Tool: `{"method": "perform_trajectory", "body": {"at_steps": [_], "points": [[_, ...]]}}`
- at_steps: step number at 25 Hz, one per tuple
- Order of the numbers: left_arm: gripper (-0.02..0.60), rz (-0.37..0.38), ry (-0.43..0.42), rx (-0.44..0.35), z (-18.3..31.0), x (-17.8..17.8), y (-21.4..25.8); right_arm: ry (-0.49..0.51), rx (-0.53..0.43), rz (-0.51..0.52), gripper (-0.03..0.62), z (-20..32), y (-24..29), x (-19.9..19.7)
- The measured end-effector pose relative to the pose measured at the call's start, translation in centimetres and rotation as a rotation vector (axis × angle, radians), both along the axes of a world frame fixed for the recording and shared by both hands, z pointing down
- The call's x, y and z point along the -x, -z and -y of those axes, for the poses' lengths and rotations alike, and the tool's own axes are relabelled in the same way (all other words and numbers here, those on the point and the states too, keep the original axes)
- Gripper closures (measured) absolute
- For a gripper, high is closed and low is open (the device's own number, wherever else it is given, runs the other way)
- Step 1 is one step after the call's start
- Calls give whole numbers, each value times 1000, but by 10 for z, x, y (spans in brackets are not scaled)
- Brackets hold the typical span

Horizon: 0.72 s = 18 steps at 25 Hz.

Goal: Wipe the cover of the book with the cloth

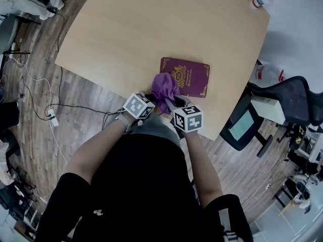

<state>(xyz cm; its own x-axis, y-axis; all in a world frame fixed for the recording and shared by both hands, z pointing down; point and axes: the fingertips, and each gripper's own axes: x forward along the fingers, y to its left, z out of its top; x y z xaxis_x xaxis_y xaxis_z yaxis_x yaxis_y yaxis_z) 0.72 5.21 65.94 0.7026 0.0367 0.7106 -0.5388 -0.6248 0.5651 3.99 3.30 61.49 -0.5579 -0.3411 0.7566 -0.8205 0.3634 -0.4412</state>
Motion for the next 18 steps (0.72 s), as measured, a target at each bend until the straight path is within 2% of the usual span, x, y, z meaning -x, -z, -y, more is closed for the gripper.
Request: {"method": "perform_trajectory", "body": {"at_steps": [3, 8, 13, 18], "points": [[561, -7, -46, -25, -3, 2, 13, -51, -18, 21, 510, -4, 8, -6], [561, -40, -117, -128, 5, 10, 49, -158, -73, 47, 510, -4, 32, -20], [561, -110, -110, -238, 25, 17, 94, -208, -138, 36, 510, 0, 61, -30], [561, -186, -56, -332, 55, 29, 146, -263, -222, 35, 510, 11, 101, -37]]}}
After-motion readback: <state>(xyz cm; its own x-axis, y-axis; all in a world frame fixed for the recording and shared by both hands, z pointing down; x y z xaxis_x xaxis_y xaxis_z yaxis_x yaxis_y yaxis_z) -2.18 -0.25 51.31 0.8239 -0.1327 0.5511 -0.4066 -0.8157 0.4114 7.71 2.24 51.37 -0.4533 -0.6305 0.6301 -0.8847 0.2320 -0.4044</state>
